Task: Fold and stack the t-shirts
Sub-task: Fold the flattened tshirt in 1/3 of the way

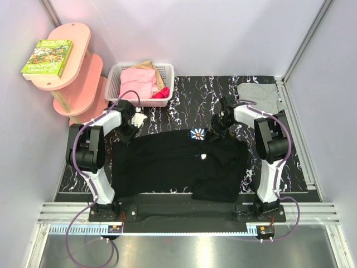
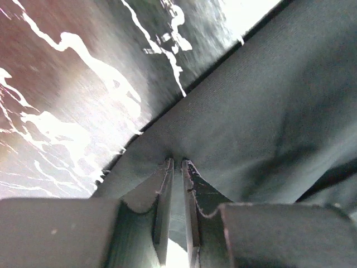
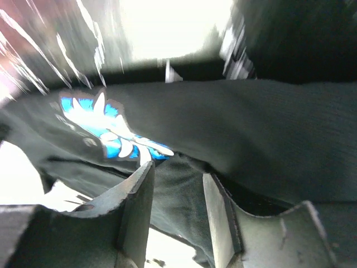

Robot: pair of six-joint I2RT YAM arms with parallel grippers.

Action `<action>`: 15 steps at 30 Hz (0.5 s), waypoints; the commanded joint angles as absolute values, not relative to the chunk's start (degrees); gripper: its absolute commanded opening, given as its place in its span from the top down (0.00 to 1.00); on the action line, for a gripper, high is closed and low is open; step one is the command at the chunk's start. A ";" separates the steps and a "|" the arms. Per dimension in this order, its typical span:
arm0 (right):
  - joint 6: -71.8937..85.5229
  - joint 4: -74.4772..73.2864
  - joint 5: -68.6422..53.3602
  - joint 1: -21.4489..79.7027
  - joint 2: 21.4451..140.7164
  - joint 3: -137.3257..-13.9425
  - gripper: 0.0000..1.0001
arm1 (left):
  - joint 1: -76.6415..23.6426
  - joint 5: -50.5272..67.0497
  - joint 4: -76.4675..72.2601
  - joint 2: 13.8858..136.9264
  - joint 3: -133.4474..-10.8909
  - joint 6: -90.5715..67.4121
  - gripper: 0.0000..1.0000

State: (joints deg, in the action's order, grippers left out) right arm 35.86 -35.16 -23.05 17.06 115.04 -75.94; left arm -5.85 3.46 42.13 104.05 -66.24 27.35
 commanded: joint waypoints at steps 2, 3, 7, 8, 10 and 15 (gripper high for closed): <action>35.68 -31.64 -17.58 10.82 121.55 -82.87 0.52 | -5.54 -1.22 41.48 109.59 -70.04 28.39 0.83; 35.86 -32.08 -17.49 10.38 122.51 -85.49 0.53 | -5.54 -1.93 41.40 109.86 -72.05 28.13 0.83; 36.03 -33.92 -17.57 10.02 123.22 -89.21 0.53 | -5.45 -5.44 40.35 109.95 -77.51 26.29 0.84; 36.12 -33.93 -18.62 10.02 122.87 -89.03 0.53 | -5.45 -7.02 39.82 109.08 -78.30 25.24 0.85; 36.56 -33.84 -18.90 10.11 120.95 -87.28 0.52 | -5.45 -8.87 37.72 107.50 -79.71 24.70 0.84; 35.51 -33.75 -18.46 10.02 117.43 -82.97 0.53 | -5.80 -9.32 36.38 102.49 -81.65 24.34 0.84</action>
State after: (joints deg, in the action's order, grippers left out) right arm 36.95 -32.93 -21.76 10.22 121.21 -86.00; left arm -5.72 -5.96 39.46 108.51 -78.24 25.34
